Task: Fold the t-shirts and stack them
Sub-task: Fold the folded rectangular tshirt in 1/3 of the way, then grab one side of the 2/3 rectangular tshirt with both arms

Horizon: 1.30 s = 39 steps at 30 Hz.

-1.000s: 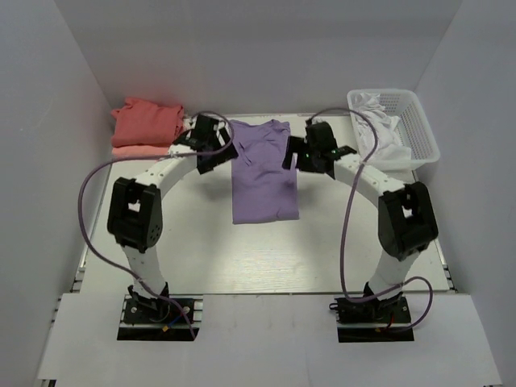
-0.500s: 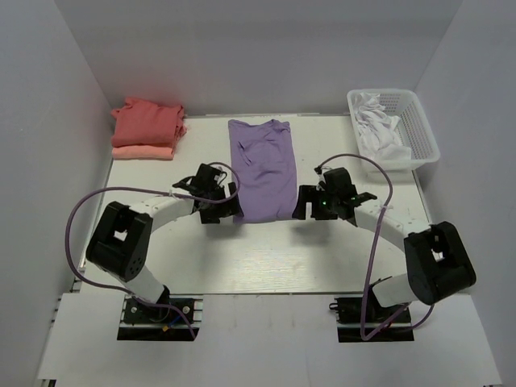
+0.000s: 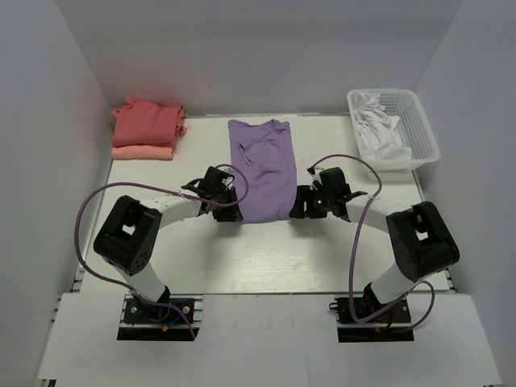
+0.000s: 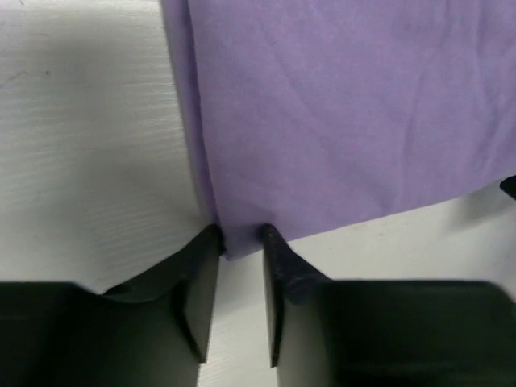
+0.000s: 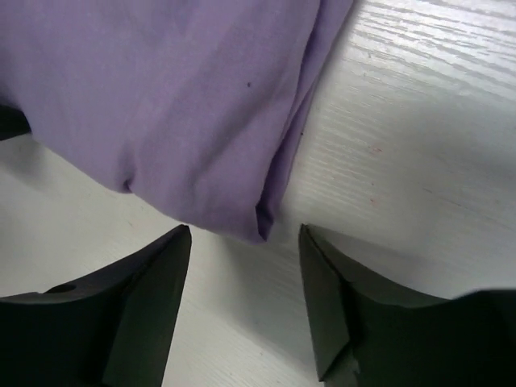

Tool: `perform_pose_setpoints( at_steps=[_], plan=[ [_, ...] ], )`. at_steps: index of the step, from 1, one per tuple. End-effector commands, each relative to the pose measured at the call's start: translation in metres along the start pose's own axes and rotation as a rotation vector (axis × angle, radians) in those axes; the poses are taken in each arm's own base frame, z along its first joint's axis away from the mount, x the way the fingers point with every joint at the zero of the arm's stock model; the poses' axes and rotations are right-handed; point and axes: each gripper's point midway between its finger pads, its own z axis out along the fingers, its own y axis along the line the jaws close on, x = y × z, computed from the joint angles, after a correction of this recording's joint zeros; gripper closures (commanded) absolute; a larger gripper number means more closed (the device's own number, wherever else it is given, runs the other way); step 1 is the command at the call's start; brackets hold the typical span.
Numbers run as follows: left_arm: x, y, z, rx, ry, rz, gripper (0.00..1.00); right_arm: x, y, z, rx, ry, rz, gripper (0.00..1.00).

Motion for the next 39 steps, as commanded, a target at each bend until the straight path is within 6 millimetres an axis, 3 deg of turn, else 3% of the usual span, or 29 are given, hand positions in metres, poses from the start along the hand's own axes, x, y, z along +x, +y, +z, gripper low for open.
perform_pose_setpoints(
  at_steps=[1, 3, 5, 6, 7, 8, 9, 11, 13, 18, 19, 20, 22, 24, 28, 30, 31, 32, 33, 36, 39],
  plan=[
    [0.01, 0.004, 0.004, -0.016, 0.025, 0.008, 0.63, -0.008, 0.006, 0.01, -0.049, -0.005, -0.011, 0.39],
    [0.01, 0.004, 0.004, -0.016, 0.025, 0.008, 0.73, -0.001, 0.007, 0.012, -0.064, 0.018, -0.004, 0.55],
    [0.01, 0.004, 0.004, -0.016, 0.025, 0.008, 0.8, 0.007, 0.006, 0.012, -0.068, 0.031, 0.003, 0.6],
    [0.008, 0.001, 0.005, 0.001, 0.02, 0.01, 0.9, 0.003, 0.008, 0.011, -0.076, 0.013, 0.0, 0.79],
    [0.006, -0.001, 0.005, 0.007, 0.012, 0.003, 0.96, 0.003, 0.01, 0.009, -0.08, 0.01, -0.004, 0.9],
    [0.008, 0.001, 0.007, 0.002, 0.019, 0.001, 1.0, 0.005, 0.008, 0.009, -0.078, 0.015, 0.001, 0.98],
    [0.008, 0.001, 0.007, 0.002, 0.019, 0.001, 1.0, 0.008, 0.008, 0.009, -0.076, 0.022, 0.003, 1.0],
    [0.013, 0.0, 0.009, 0.003, 0.025, -0.001, 1.0, 0.006, 0.009, 0.006, -0.079, 0.015, -0.005, 1.0],
    [0.007, -0.006, -0.002, 0.032, -0.015, 0.008, 1.0, 0.008, 0.009, 0.002, -0.071, 0.014, -0.011, 1.0],
    [0.011, 0.001, -0.026, 0.023, -0.086, -0.009, 1.0, 0.023, 0.001, -0.009, -0.033, 0.035, -0.007, 1.0],
    [0.017, 0.005, -0.03, 0.02, -0.081, -0.009, 1.0, 0.018, 0.008, -0.017, -0.043, 0.01, -0.019, 1.0],
    [0.014, 0.0, -0.039, 0.041, -0.108, -0.02, 1.0, 0.034, 0.003, -0.021, -0.023, 0.05, 0.005, 1.0],
    [0.025, -0.005, -0.045, 0.072, -0.087, -0.022, 1.0, 0.039, 0.015, -0.037, -0.056, 0.045, -0.003, 1.0],
    [0.039, -0.028, -0.06, 0.178, -0.05, -0.013, 1.0, 0.059, 0.016, -0.049, -0.07, 0.065, 0.009, 1.0],
    [0.056, -0.036, -0.095, 0.208, -0.058, -0.025, 1.0, 0.093, 0.017, -0.081, -0.045, 0.12, 0.026, 1.0],
    [0.056, -0.044, -0.115, 0.249, -0.09, -0.018, 1.0, 0.075, 0.033, -0.103, -0.086, 0.031, -0.038, 1.0],
    [0.055, -0.055, -0.136, 0.313, -0.128, -0.009, 1.0, 0.081, 0.038, -0.117, -0.095, 0.043, -0.043, 1.0],
    [0.054, -0.06, -0.145, 0.346, -0.148, 0.0, 1.0, 0.074, 0.047, -0.127, -0.127, 0.003, -0.081, 1.0],
    [0.048, -0.073, -0.161, 0.395, -0.177, 0.008, 1.0, 0.056, 0.061, -0.14, -0.162, -0.045, -0.109, 1.0],
    [0.035, -0.086, -0.187, 0.431, -0.244, 0.022, 1.0, 0.04, 0.079, -0.166, -0.2, -0.106, -0.137, 1.0],
    [0.022, -0.096, -0.196, 0.445, -0.279, 0.044, 1.0, 0.019, 0.088, -0.174, -0.206, -0.158, -0.154, 1.0]
  ],
)
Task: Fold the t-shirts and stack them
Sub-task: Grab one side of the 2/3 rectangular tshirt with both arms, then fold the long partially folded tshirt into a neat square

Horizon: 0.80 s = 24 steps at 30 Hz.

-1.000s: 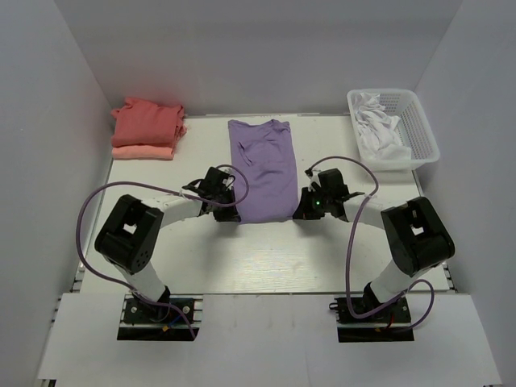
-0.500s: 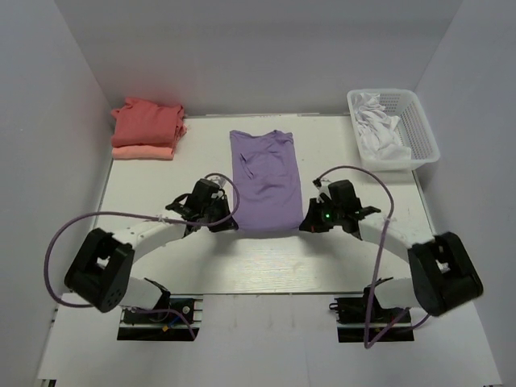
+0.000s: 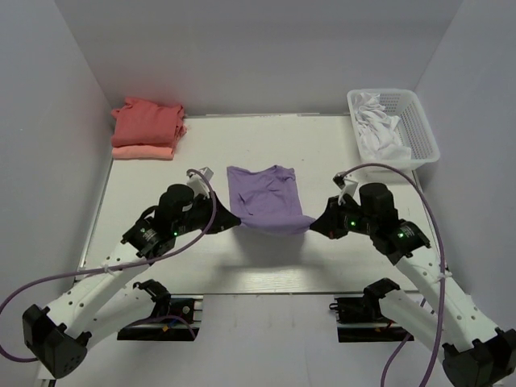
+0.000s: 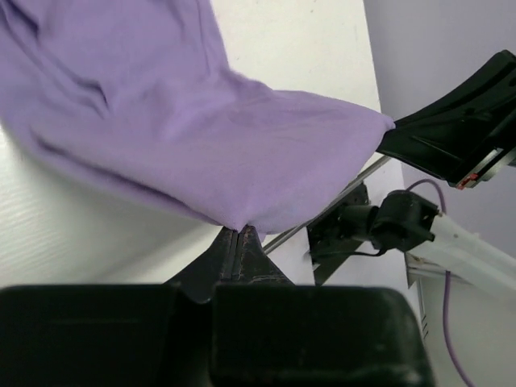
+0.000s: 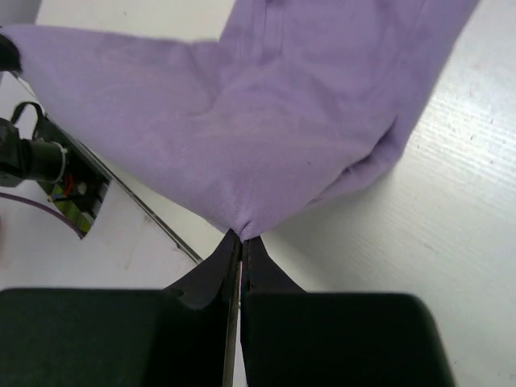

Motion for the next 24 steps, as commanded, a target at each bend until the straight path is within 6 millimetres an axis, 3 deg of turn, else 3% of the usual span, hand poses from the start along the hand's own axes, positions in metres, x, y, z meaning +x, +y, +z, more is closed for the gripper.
perform_pose_setpoints(
  at_steps=[1, 4, 6, 7, 9, 14, 18, 20, 24],
  plan=[
    [-0.01, -0.011, -0.001, -0.006, 0.0, 0.016, 1.0, -0.016, 0.009, -0.008, -0.011, -0.011, -0.017, 1.0],
    [-0.026, -0.009, -0.001, -0.05, -0.06, 0.019, 1.0, -0.041, 0.011, -0.003, 0.005, -0.044, -0.021, 1.0],
    [-0.039, -0.01, -0.002, -0.075, -0.107, 0.022, 1.0, -0.054, 0.001, 0.006, 0.053, -0.06, -0.005, 1.0],
    [-0.05, -0.008, -0.002, -0.117, -0.145, 0.009, 1.0, -0.073, 0.002, 0.003, 0.065, -0.113, -0.018, 1.0],
    [-0.055, 0.002, 0.004, -0.187, -0.146, -0.007, 1.0, -0.082, -0.002, 0.013, 0.079, -0.117, -0.015, 1.0],
    [-0.085, 0.02, 0.012, -0.354, -0.205, -0.047, 1.0, -0.128, 0.0, 0.02, 0.107, -0.16, -0.036, 1.0],
    [-0.094, 0.044, 0.017, -0.501, -0.225, -0.085, 1.0, -0.142, -0.015, 0.035, 0.173, -0.136, -0.013, 1.0],
    [-0.105, 0.042, 0.019, -0.508, -0.264, -0.091, 1.0, -0.146, -0.029, 0.046, 0.221, -0.113, 0.002, 1.0],
    [-0.128, 0.039, 0.031, -0.528, -0.325, -0.086, 1.0, -0.16, -0.035, 0.059, 0.221, -0.094, 0.004, 1.0]
  ],
)
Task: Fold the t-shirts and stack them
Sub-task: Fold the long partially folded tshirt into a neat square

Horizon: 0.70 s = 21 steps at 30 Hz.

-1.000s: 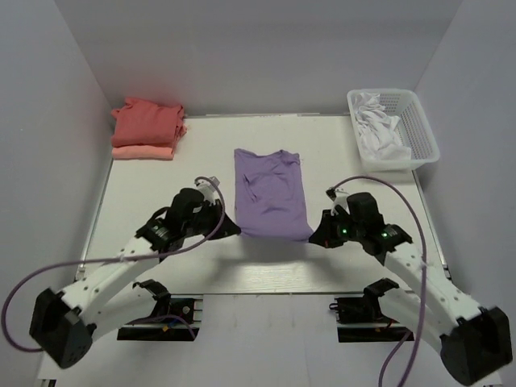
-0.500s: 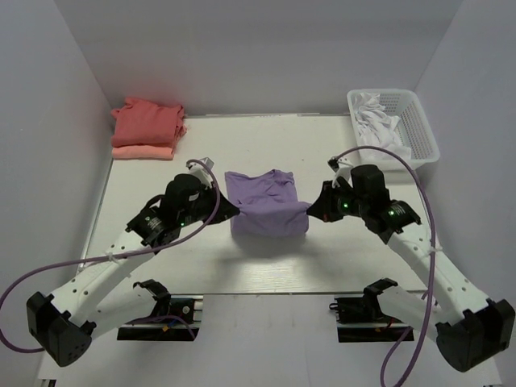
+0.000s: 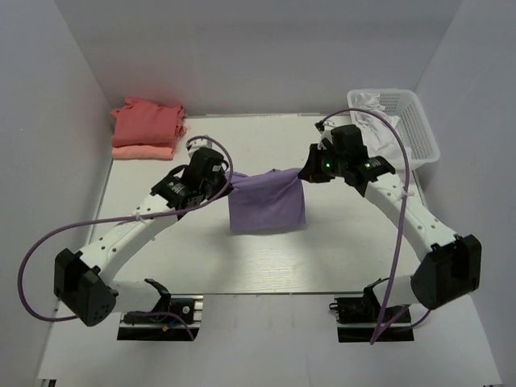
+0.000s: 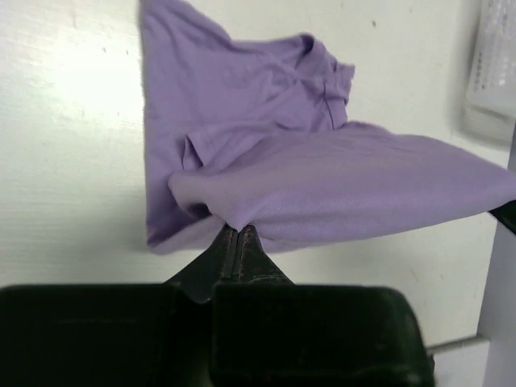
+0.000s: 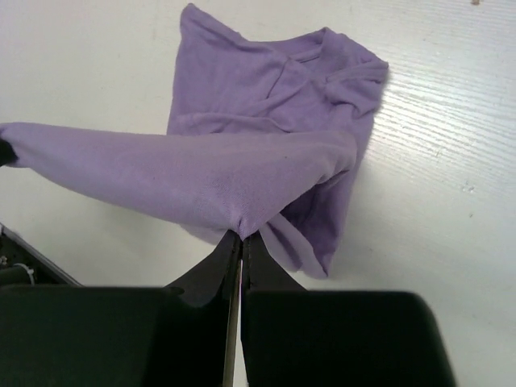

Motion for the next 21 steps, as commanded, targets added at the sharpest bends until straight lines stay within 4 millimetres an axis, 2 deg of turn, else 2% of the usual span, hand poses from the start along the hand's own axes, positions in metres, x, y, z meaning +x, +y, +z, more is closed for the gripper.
perform_pose_setpoints(
  at_steps=[1, 2, 3, 5, 7, 13, 16, 21],
  plan=[
    [-0.041, -0.009, 0.0, -0.04, -0.133, -0.035, 1.0, -0.035, -0.005, 0.002, 0.029, -0.064, -0.019, 1.0],
    [-0.045, -0.006, 0.003, -0.066, -0.138, -0.037, 1.0, -0.032, -0.012, 0.013, 0.041, -0.04, -0.008, 1.0],
    [-0.047, -0.004, 0.007, -0.09, -0.145, -0.033, 1.0, -0.041, -0.01, 0.012, 0.038, -0.059, -0.01, 1.0],
    [-0.045, -0.003, 0.019, -0.118, -0.134, -0.024, 1.0, -0.039, -0.018, 0.024, 0.043, -0.03, 0.0, 1.0],
    [-0.045, 0.002, 0.028, -0.146, -0.121, -0.022, 1.0, -0.046, -0.021, 0.03, 0.042, -0.031, -0.007, 1.0],
    [-0.06, 0.008, 0.038, -0.17, -0.152, -0.051, 1.0, -0.051, -0.033, 0.05, 0.025, -0.013, -0.008, 1.0],
    [-0.062, 0.01, 0.051, -0.185, -0.15, -0.055, 1.0, -0.057, -0.036, 0.061, 0.0, -0.012, -0.008, 1.0],
    [-0.062, 0.012, 0.072, -0.192, -0.133, -0.056, 1.0, -0.054, -0.045, 0.078, -0.017, 0.025, 0.021, 1.0]
  ],
)
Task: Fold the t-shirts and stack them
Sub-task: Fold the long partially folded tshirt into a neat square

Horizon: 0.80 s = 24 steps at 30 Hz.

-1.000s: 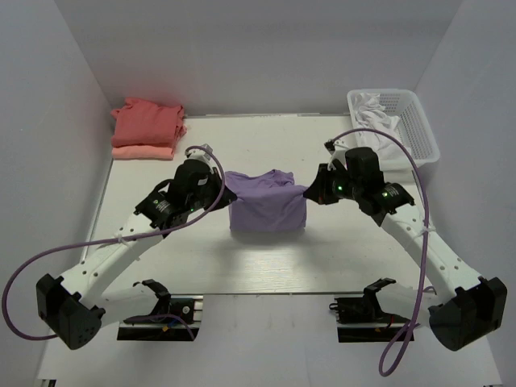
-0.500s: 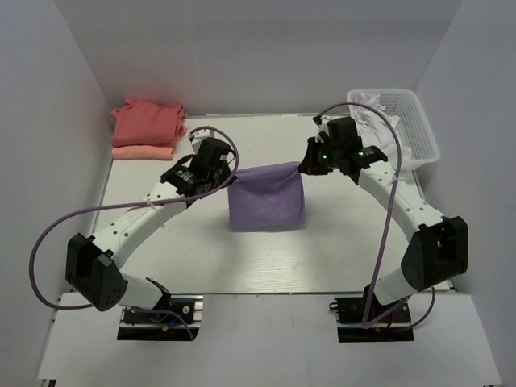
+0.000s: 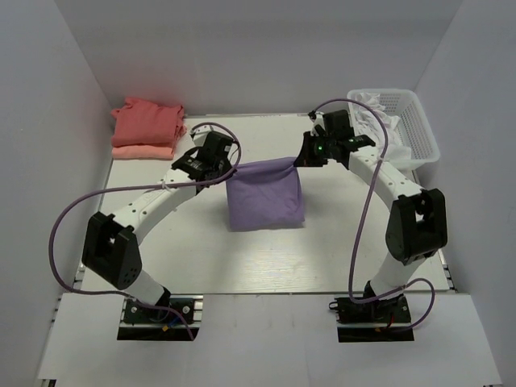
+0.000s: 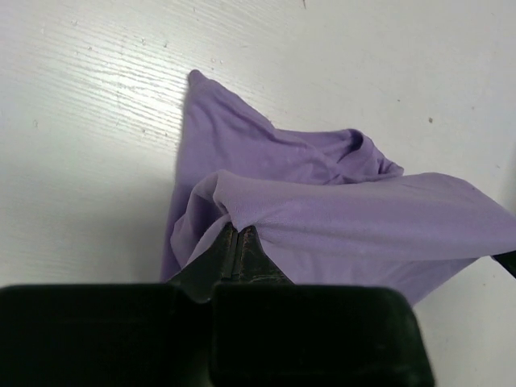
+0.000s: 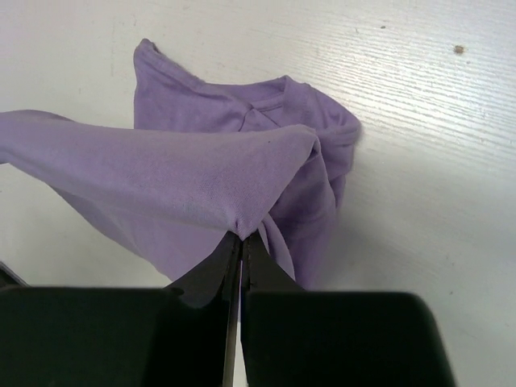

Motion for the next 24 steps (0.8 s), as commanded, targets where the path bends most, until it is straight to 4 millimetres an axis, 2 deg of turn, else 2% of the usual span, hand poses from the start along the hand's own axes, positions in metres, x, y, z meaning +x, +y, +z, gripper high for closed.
perform_pose_setpoints(
  at_steps=[1, 4, 5, 6, 9, 12, 13, 14, 16, 17, 18, 20, 21, 22, 23, 24],
  plan=[
    [-0.024, -0.001, 0.008, -0.01, -0.059, -0.028, 1.0, -0.029, -0.001, 0.003, -0.029, -0.063, -0.033, 1.0],
    [-0.025, -0.004, 0.02, -0.013, -0.05, -0.032, 1.0, -0.027, -0.01, 0.014, -0.022, -0.042, -0.014, 1.0],
    [-0.017, -0.002, 0.028, -0.024, -0.026, -0.024, 1.0, -0.031, -0.009, 0.015, -0.026, -0.05, -0.014, 1.0],
    [-0.022, -0.003, 0.032, -0.025, -0.035, -0.034, 1.0, -0.028, -0.017, 0.024, -0.017, -0.039, 0.003, 1.0],
    [-0.024, -0.004, 0.043, -0.034, -0.025, -0.028, 1.0, -0.031, -0.023, 0.033, -0.011, -0.037, 0.022, 1.0],
    [-0.02, -0.002, 0.06, -0.058, 0.002, -0.024, 1.0, -0.032, -0.028, 0.045, -0.023, -0.034, 0.026, 1.0],
    [-0.017, 0.001, 0.068, -0.07, 0.017, -0.026, 1.0, -0.038, -0.024, 0.047, -0.044, -0.049, 0.018, 1.0],
    [-0.013, 0.001, 0.072, -0.071, 0.031, -0.023, 1.0, -0.035, -0.029, 0.054, -0.047, -0.037, 0.027, 1.0],
    [-0.017, 0.002, 0.077, -0.077, 0.028, -0.03, 1.0, -0.038, -0.027, 0.06, -0.079, -0.042, 0.017, 1.0],
    [-0.018, 0.007, 0.081, -0.09, 0.03, -0.034, 1.0, -0.032, -0.03, 0.068, -0.083, -0.02, 0.014, 1.0],
    [-0.018, 0.006, 0.084, -0.091, 0.031, -0.034, 1.0, -0.04, -0.029, 0.068, -0.088, -0.037, 0.005, 1.0],
    [-0.018, 0.01, 0.088, -0.103, 0.034, -0.038, 0.98, -0.035, -0.036, 0.079, -0.084, -0.017, 0.011, 1.0],
    [-0.021, 0.005, 0.09, -0.09, 0.035, -0.041, 0.8, -0.04, -0.036, 0.079, -0.086, -0.025, 0.007, 0.97],
    [-0.023, 0.009, 0.092, -0.107, 0.041, -0.044, 0.45, -0.037, -0.037, 0.083, -0.083, -0.014, 0.011, 0.87],
    [-0.026, 0.007, 0.09, -0.106, 0.039, -0.045, 0.01, -0.039, -0.04, 0.085, -0.075, -0.016, 0.021, 0.42],
    [-0.031, 0.002, 0.091, -0.096, 0.03, -0.049, 0.0, -0.044, -0.039, 0.083, -0.075, -0.026, 0.021, 0.1]
  ],
)
